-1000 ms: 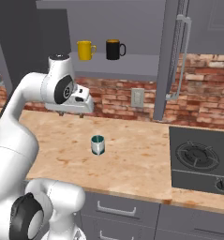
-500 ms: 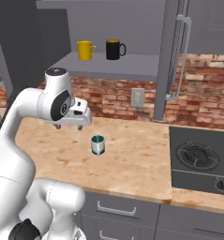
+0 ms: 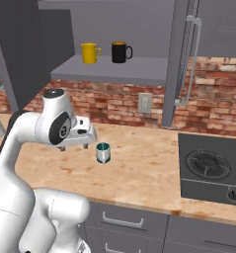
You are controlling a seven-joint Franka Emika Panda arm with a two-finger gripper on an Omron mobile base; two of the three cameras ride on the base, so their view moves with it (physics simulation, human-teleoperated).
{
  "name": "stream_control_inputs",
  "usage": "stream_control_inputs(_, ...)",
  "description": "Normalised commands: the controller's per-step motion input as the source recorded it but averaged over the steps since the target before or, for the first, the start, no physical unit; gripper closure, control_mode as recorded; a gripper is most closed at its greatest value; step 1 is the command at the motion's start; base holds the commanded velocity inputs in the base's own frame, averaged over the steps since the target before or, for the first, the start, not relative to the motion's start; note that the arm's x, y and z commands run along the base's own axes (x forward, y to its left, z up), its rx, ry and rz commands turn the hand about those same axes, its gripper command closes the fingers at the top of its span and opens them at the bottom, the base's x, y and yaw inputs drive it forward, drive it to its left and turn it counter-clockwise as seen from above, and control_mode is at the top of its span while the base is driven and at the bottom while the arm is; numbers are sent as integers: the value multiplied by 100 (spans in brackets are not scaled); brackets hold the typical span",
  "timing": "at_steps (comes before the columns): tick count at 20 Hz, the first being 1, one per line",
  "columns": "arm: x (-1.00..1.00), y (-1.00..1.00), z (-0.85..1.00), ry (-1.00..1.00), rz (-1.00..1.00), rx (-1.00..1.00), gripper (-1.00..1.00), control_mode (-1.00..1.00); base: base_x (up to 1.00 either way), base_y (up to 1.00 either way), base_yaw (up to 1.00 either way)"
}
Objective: Pick the mug on the counter and place it in the cabinet with the handle facing the right, like the mugs already inside.
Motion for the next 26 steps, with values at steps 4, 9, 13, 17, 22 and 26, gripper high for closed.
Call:
stream_control_inputs(4,-5,-8,-35,-1,8,-7,-100,-100,0,0,0)
stream_control_inputs(9,0,-16,-28,-3,4,-3,-100,-100,0,0,0)
stream_control_inputs(13,0,-22,-22,-5,5,0,-100,-100,0,0,0)
stream_control_inputs(17,0,-19,-17,-4,9,0,-100,-100,0,0,0)
stream_control_inputs(22,3,-10,-9,-3,5,0,-100,-100,0,0,0)
stream_control_inputs(26,21,-7,-7,0,0,1,-100,-100,0,0,0)
